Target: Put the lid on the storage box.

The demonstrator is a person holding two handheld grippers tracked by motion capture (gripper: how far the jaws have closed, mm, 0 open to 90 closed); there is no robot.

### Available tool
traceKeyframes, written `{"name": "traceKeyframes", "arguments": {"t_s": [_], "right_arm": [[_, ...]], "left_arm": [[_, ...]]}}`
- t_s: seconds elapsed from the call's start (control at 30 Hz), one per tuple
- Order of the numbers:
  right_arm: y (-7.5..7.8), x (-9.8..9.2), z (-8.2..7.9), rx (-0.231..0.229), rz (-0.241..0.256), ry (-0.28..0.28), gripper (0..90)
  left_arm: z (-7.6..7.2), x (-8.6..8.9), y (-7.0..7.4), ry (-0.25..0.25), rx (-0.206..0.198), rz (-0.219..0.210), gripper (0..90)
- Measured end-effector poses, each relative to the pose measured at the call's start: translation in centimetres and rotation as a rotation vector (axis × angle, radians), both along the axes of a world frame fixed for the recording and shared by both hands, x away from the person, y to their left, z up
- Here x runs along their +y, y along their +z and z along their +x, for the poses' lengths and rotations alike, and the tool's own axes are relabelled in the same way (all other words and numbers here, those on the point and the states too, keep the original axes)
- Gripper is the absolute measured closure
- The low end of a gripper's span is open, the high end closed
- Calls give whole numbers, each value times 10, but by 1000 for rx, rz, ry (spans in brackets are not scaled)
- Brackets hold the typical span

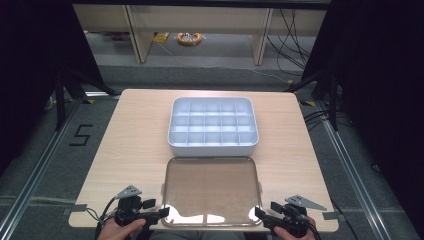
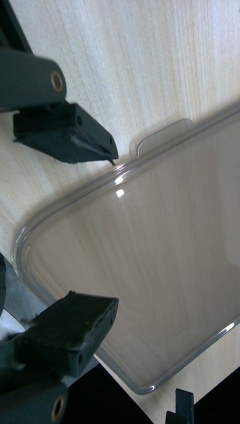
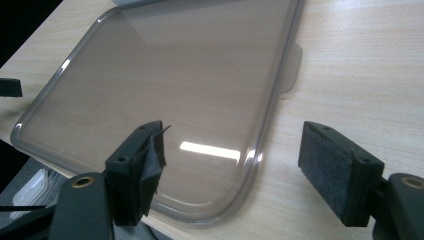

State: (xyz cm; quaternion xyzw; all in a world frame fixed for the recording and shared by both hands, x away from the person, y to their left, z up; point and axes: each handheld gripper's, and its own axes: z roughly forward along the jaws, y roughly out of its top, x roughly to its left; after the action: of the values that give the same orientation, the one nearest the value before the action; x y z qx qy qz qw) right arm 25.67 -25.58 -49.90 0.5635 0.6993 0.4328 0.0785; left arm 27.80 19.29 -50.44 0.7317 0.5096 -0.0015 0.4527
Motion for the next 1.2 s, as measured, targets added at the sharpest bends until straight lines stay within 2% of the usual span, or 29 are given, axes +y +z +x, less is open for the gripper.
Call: {"name": "traceKeyframes", "arguments": {"t_s": [0.03, 0.07, 0.1, 0.13, 0.23, 0.27, 0.3, 0.33, 0.43, 0.5, 0.53, 0.57, 0.6, 0.63, 0.67, 0.7, 0.73, 0.77, 0.8, 0.83, 0.9, 0.93, 1.0, 1.07, 1.1, 1.13, 1.17, 1.2], "right_arm": [[0, 0, 0, 0, 0, 0, 281], [0, 1, 2, 35, 1, -13, 296], [-2, 4, 3, 50, 47, -34, 304], [-3, 2, 5, 30, 35, -24, 308], [-5, 3, 9, 18, 31, -8, 326], [-4, 8, 9, 62, 54, -43, 339], [-7, 7, 13, 36, 45, -20, 347], [-6, 8, 13, 53, 51, -23, 348], [-7, 10, 16, 47, 54, -1, 359], [-7, 12, 18, 61, 38, -23, 369], [-8, 13, 19, 60, 40, -28, 372], [-7, 14, 19, 79, 53, -40, 377], [-10, 11, 22, 44, 26, -15, 383], [-10, 11, 22, 44, 26, -15, 383], [-10, 12, 23, 68, 39, -26, 389], [-11, 12, 23, 76, 52, -24, 390], [-13, 11, 24, 69, 38, -24, 390], [-12, 13, 23, 95, 62, -44, 390], [-13, 11, 24, 84, 47, -38, 388], [-14, 10, 24, 96, 76, -34, 385], [-14, 9, 24, 92, 87, -41, 388], [-14, 9, 23, 117, 125, -69, 406], [-14, 8, 21, 137, 163, -88, 430], [-15, 6, 21, 146, 171, -97, 444], [-19, 2, 22, 122, 179, -96, 498], [-18, 3, 20, 170, 234, -131, 517], [-21, -3, 21, 140, 200, -110, 541], [-21, -3, 19, 159, 238, -118, 553]], "left_arm": [[0, 0, 0, 0, 0, 0, 296], [3, 0, -1, 7, 23, -22, 304], [5, 0, -2, 7, 25, -15, 308], [6, 0, -2, 20, 22, -12, 313], [9, 2, -3, 21, 27, -5, 344], [11, 2, -3, 23, 26, 2, 359], [11, 1, -4, 26, 24, 6, 373], [12, 0, -5, 26, 27, 7, 387], [13, 0, -5, 18, 29, 18, 411], [13, -1, -7, 20, 27, 33, 423], [13, -1, -8, 14, 35, 36, 428], [13, -1, -8, 14, 35, 36, 432], [12, -2, -9, 14, 68, 9, 436], [12, -2, -9, 14, 68, 9, 437], [11, -3, -11, 10, 88, -7, 438], [11, -4, -11, 5, 84, -1, 444], [10, -4, -11, 1, 88, -7, 440], [9, -4, -11, 11, 106, -22, 440], [9, -3, -11, 7, 100, -21, 438], [8, -4, -11, 14, 96, -17, 441], [8, -4, -11, 9, 93, -8, 440], [8, -5, -10, 9, 90, -1, 437], [8, -5, -11, 14, 90, -3, 440], [8, -6, -11, 14, 87, -1, 445], [8, -6, -11, 11, 81, 3, 446], [7, -6, -11, 8, 79, 5, 447], [7, -5, -11, 5, 77, 6, 447], [7, -5, -11, 2, 77, 9, 446]]}}
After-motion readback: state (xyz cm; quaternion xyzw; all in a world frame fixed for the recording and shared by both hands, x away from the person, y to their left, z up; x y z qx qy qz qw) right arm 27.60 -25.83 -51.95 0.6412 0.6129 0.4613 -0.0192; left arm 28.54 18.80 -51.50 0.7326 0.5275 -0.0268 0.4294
